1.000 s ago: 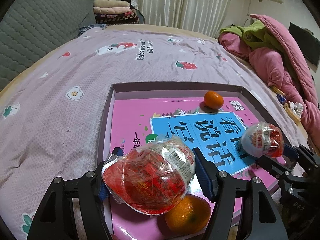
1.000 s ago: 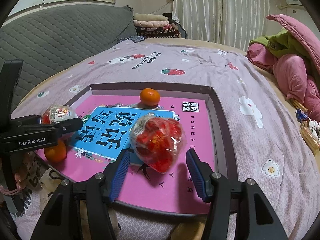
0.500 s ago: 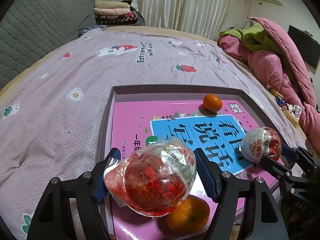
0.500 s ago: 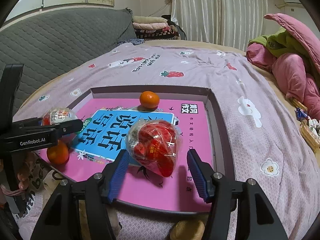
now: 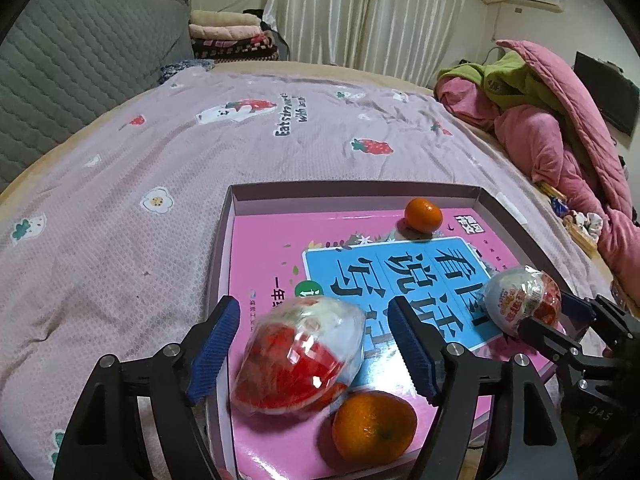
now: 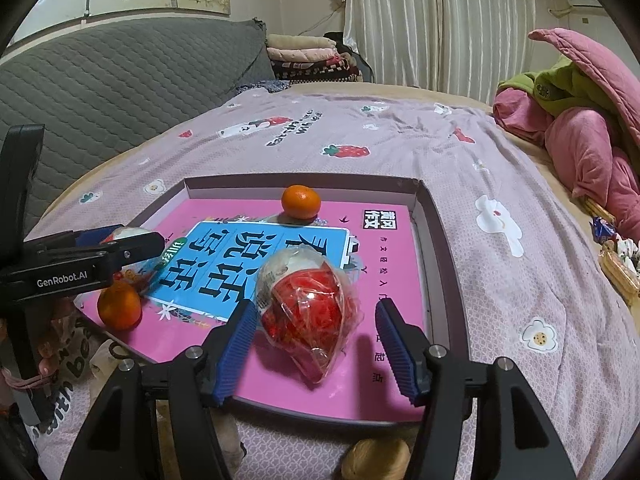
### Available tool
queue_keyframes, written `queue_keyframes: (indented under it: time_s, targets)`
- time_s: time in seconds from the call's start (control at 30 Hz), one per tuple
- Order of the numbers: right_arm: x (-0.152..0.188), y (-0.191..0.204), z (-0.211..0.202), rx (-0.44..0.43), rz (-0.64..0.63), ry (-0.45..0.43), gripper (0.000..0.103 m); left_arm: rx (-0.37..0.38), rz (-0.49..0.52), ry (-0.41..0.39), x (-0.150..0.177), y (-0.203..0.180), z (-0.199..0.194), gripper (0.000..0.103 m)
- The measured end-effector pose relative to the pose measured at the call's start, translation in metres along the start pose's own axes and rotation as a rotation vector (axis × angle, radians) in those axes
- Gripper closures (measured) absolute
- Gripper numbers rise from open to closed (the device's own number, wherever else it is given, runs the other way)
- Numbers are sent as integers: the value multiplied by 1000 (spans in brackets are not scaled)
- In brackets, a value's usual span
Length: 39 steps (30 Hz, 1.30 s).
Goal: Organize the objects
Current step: 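Lower the egg container onto the workbook and open the right gripper, then withdraw the right gripper from the tray toward the remaining items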
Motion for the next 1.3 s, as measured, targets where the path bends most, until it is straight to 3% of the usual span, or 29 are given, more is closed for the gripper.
queue_keyframes:
  time_s: [0.6, 1.3]
  targets:
    - [-4, -1, -8, -9, -4, -35, 35, -2, 33, -88, -9, -6, -30, 25]
    - [-10, -3, -28, -6, -19, -97, 33, 22, 32, -120, -2, -13, -56, 25]
Point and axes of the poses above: each gripper's, at about its wrist camera, not at the fingertips, and z roughly the way its jaws point, y to its left, x to its underside, the point moved 1 cm from there along z, roughly the way its jaws point, and after that the axes turned 11 degrees about -y, right-handed, at the moved point
